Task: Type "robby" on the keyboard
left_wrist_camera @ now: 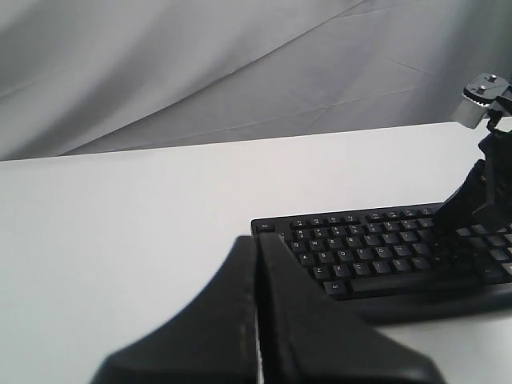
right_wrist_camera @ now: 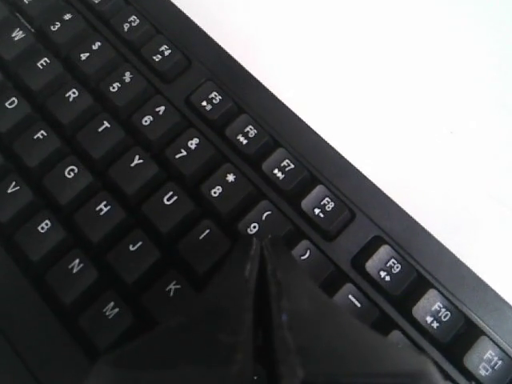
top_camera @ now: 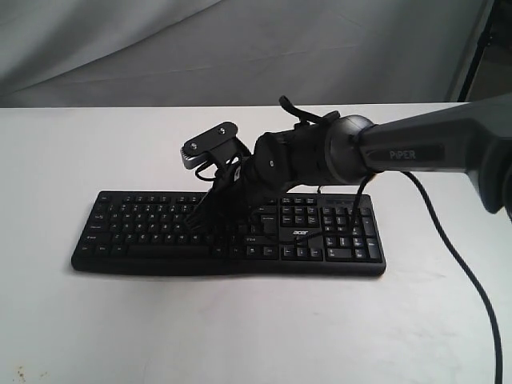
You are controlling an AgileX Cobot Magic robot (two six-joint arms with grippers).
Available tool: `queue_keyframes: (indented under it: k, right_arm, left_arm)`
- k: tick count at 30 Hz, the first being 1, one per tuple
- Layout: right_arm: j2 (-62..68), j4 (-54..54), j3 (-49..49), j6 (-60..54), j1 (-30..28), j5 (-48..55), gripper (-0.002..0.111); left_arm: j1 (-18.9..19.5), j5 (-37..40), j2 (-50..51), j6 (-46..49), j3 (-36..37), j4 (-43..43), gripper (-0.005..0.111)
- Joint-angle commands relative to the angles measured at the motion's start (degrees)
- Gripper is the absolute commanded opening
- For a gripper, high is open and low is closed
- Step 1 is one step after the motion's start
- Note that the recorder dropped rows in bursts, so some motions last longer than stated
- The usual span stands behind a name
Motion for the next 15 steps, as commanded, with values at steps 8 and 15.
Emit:
queue_keyframes:
  k: [8,15]
  right_arm:
    - [0.0,-0.5,-0.4,-0.1,-0.2,0.6,0.0]
    - [-4.8,-1.7,-0.4,-1.3,3.0,2.4,0.0]
  left_arm:
    - [-0.4,-0.4,-0.2,-0.2,0.2,0.3,0.0]
    - [-0.4,-0.4,-0.2,-0.2,0.2,0.3,0.0]
